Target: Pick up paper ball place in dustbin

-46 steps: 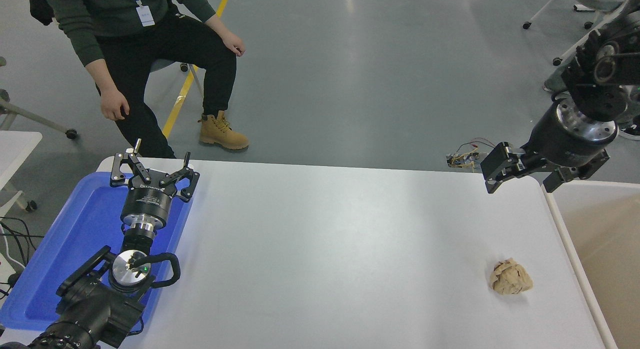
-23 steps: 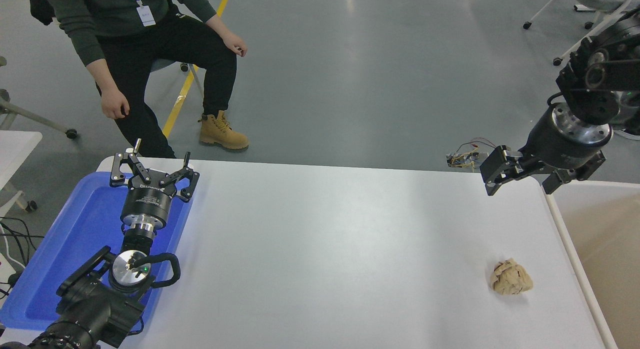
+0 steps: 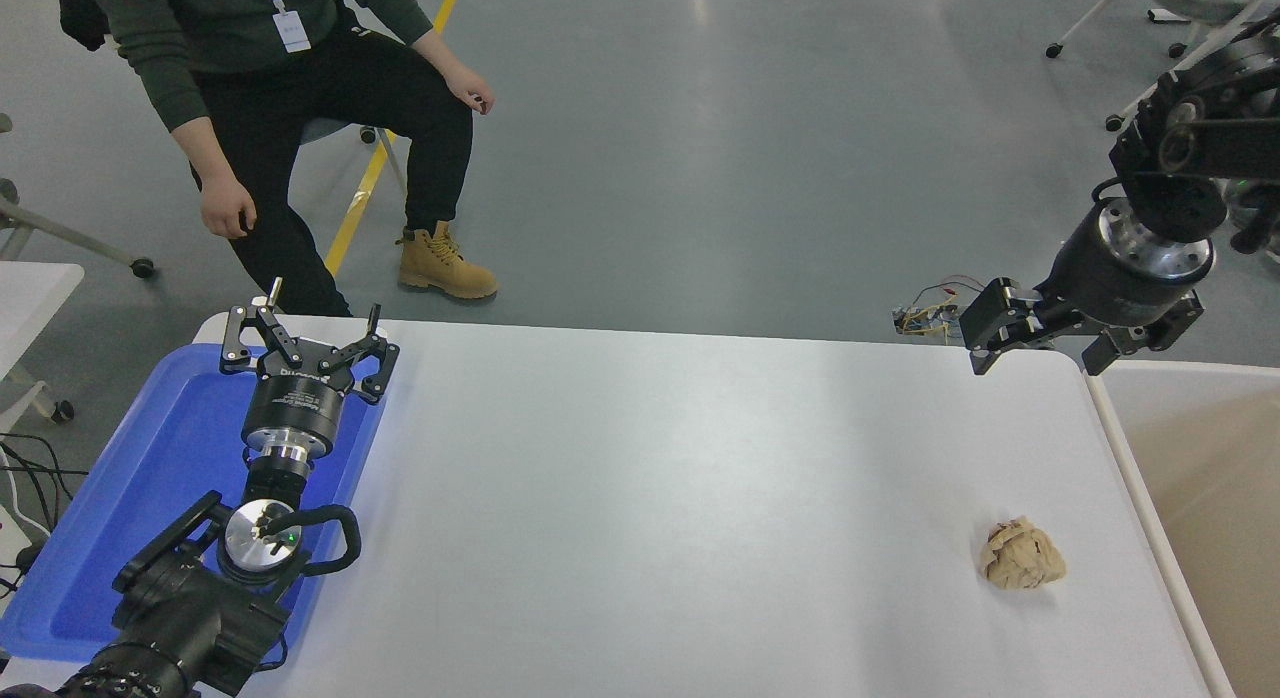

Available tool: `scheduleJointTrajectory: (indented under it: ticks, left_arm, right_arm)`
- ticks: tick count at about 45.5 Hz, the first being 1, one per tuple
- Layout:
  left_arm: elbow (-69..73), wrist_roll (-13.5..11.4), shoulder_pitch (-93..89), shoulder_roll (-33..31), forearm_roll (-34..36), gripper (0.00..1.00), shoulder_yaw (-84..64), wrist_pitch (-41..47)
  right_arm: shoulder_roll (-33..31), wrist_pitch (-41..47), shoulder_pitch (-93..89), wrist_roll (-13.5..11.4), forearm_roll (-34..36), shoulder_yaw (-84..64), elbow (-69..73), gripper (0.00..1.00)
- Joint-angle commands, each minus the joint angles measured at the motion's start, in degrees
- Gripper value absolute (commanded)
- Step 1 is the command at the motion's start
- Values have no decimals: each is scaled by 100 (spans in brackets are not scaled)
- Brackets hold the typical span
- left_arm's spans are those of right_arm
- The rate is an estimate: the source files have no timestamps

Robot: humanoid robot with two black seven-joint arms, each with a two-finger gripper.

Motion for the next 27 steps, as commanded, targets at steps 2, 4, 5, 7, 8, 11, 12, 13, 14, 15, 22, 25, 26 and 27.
scheduleJointTrajectory:
  ticks: [2,4,5,7,8,11,12,13,14,15,22,25,26,27]
  left_arm:
    - [0,0,0,1,0,100,-4,0]
    - [0,0,0,1,0,100,-4,0]
    - [0,0,0,1,0,100,-4,0]
    - [0,0,0,1,0,100,-4,0]
    - [0,0,0,1,0,100,-4,0]
    - [0,0,0,1,0,100,5,0]
    - [0,0,0,1,0,100,-4,0]
    - [0,0,0,1,0,100,-4,0]
    - [0,0,0,1,0,100,-4,0]
    - [0,0,0,1,0,100,-4,0]
    - [0,0,0,1,0,100,-4,0]
    - [0,0,0,1,0,100,-4,0]
    - [0,0,0,1,0,100,-4,0]
    - [0,0,0,1,0,100,-4,0]
  right_arm:
    - [-170,0,-200,-7,21,78,-255,100]
    - [-197,0,-367,-7,12,87,-342,100]
    - [-197,0,-472,-7,12,104,-421,100]
    - [-197,0,-736,-7,-5,104,-544,100]
    - [-197,-113,-859,2,-67,96,-606,100]
    - [-197,-701,-1237,2,-146,78,-703,100]
    - [-197,-869,-1334,2,-172,61,-712,100]
    - [-197,-1018,-1430,2,-207,61,-712,100]
    - [-197,-1141,-1527,2,-260,61,-712,100]
    - [-188,-1238,-1598,2,-304,69,-712,100]
    - [-162,-1941,-2213,2,-471,104,-721,100]
    - [-144,-2188,-2503,2,-471,113,-721,100]
    - [-144,-2241,-2582,2,-471,122,-712,100]
    - [-144,-2294,-2670,2,-471,148,-721,100]
